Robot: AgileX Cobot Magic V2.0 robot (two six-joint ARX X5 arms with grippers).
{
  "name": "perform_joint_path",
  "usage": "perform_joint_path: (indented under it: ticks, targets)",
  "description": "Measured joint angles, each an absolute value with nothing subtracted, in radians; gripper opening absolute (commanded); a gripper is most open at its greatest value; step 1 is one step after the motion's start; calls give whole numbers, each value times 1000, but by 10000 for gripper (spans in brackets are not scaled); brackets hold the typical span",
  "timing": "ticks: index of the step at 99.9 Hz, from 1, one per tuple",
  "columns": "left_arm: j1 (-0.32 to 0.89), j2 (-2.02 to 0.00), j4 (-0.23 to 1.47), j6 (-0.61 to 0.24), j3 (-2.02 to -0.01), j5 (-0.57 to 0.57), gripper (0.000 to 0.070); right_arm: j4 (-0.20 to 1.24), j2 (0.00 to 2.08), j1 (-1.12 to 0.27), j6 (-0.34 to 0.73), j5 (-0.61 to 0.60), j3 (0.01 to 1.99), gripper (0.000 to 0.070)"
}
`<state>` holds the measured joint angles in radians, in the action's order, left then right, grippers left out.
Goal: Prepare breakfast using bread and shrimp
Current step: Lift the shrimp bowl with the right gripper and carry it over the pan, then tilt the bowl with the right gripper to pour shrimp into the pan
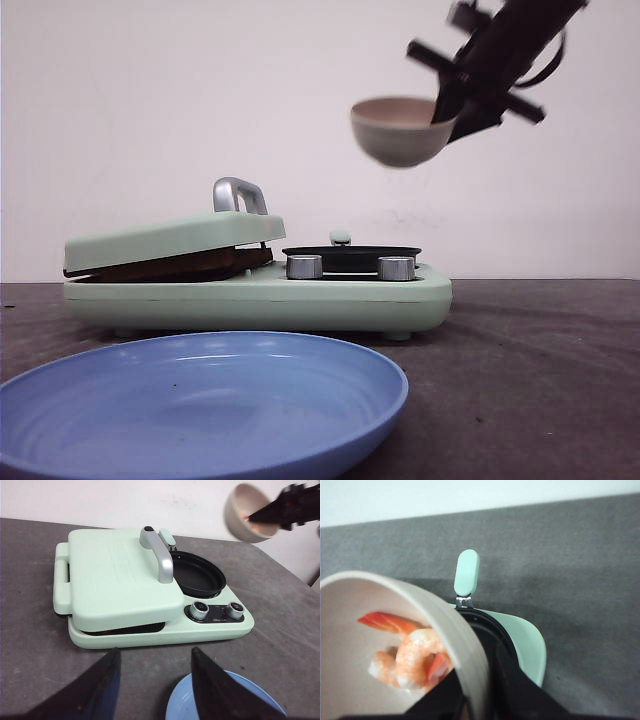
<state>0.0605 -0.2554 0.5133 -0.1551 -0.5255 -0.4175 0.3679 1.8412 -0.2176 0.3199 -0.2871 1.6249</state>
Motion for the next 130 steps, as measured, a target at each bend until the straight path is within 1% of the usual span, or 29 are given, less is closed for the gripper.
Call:
perform_joint_path:
  ticks: [17,31,41,49,60,69,84,102,118,130]
  targets:
    - [60,-255,513,-152,-525,-418,205,378,1963,-236,322,-287,1747,0]
    - [60,-255,513,-146,-525,-418,205,373,2027,-244,318,-284,1805,0]
    - [60,-255,513,-140,-525,-418,205,346,2043,-256,298,-237,1805,0]
    - [60,-255,513,-137,-525,-418,205,312,2045,-270,256,-198,1805,0]
    - [60,-255,513,-130,-525,-418,205,276,2045,-296,175,-148,1806,0]
    - [60,-255,513,-125,-525,-418,205,271,2045,-324,86,-91,1806,0]
    - [60,-255,513,-115,-525,-418,205,253,2045,-382,-88,45,1806,0]
    - [60,-255,514,-114,-525,-418,205,188,2045,-443,-282,245,1806,0]
    - [60,-255,517,-113,-525,-418,205,162,2045,-472,-396,350,1806,0]
    - [60,-255,517,-113,-525,-418,205,114,2045,-482,-471,465,1806,0]
